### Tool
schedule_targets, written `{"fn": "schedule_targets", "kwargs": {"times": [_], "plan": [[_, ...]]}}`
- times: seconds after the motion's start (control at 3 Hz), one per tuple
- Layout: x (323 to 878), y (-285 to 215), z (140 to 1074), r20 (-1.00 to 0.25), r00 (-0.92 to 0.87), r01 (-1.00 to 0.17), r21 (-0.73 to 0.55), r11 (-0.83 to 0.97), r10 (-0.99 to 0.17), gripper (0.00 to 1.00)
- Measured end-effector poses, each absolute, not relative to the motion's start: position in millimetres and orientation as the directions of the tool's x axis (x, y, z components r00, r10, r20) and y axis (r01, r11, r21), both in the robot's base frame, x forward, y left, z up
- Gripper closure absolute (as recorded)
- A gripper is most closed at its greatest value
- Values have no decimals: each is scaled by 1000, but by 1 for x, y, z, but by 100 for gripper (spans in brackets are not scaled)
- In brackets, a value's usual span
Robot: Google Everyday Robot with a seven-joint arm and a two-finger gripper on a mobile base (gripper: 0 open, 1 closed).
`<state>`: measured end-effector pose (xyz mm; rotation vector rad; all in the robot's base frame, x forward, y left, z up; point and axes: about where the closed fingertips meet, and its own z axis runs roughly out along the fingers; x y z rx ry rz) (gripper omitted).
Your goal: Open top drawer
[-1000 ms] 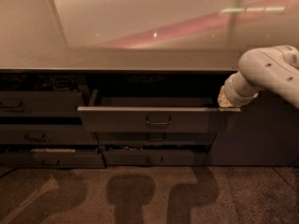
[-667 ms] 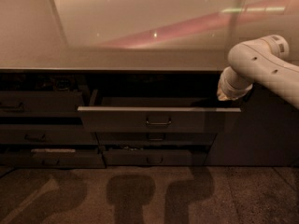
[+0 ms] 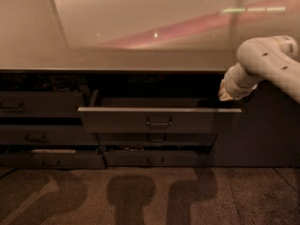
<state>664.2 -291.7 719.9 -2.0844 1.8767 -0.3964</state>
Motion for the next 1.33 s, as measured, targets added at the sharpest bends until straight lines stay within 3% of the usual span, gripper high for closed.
{"fn": "schedule_targets", "kwargs": {"times": [0.33,1.0,1.33], "plan": [[674,-292,719,-147,160,-923,-374,-95,-976,100],[675,-293,710,-113,136,-930,-356,-87,-984,100],[671,-317,675,-65,64,-964,-261,-45,-996,100]]}}
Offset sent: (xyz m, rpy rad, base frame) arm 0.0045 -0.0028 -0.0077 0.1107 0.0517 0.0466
